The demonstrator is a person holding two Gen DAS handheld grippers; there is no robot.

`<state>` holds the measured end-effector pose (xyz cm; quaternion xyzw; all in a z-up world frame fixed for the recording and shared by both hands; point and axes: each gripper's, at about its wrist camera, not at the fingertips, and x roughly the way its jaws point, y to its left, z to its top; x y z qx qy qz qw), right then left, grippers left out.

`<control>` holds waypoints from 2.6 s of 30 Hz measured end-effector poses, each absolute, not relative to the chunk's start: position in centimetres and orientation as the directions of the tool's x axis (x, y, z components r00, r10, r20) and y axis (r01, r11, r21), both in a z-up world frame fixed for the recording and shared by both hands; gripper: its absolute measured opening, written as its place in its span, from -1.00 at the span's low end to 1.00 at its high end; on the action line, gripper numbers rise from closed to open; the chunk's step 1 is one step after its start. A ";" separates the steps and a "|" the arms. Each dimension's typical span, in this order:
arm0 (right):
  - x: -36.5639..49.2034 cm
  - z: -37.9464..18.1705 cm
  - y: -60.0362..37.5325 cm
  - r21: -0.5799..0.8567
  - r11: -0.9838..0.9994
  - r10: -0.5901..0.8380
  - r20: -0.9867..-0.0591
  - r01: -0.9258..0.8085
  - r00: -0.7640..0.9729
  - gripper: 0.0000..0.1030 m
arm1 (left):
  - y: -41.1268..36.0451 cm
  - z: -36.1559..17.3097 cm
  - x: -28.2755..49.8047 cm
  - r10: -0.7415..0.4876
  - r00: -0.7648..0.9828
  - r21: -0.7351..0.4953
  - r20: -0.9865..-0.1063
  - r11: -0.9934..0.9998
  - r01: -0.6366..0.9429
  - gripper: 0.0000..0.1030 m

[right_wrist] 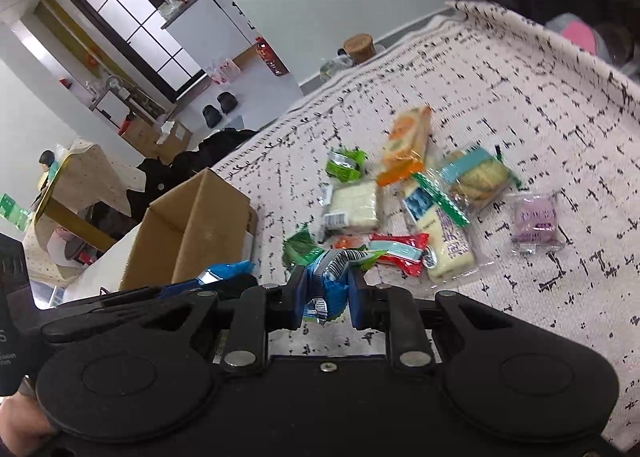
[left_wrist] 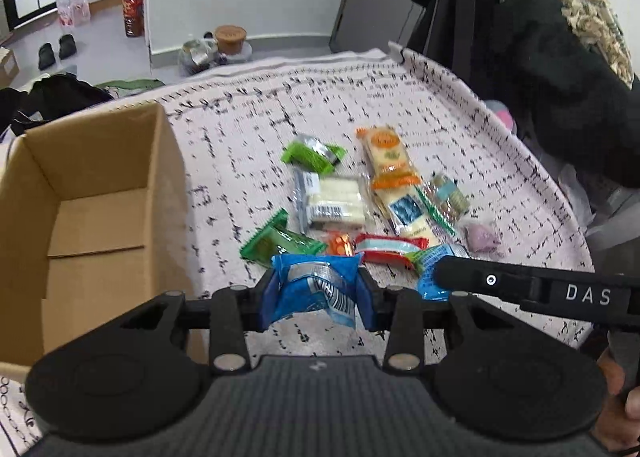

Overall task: Organize snacks
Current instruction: 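Carry the blue packet with the left gripper over the box and release, then move the left gripper to the clear bar packet and grasp it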

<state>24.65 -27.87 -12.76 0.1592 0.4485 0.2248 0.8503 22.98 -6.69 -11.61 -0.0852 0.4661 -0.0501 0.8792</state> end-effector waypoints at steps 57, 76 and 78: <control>21.7 -8.0 -9.7 0.396 0.764 0.638 -0.580 -0.509 0.507 -0.59 | 10.7 -7.6 15.3 0.057 0.723 -0.239 -0.689 0.924 -0.300 0.23; 22.0 -9.3 -16.2 0.351 0.841 0.537 -0.644 -0.413 0.546 0.41 | 10.4 -7.8 14.6 0.065 0.681 -0.227 -0.730 0.916 -0.331 0.51; 21.8 -9.3 -17.3 0.330 0.856 0.513 -0.644 -0.398 0.568 0.55 | 10.0 -7.9 14.7 0.062 0.677 -0.223 -0.734 0.919 -0.326 0.52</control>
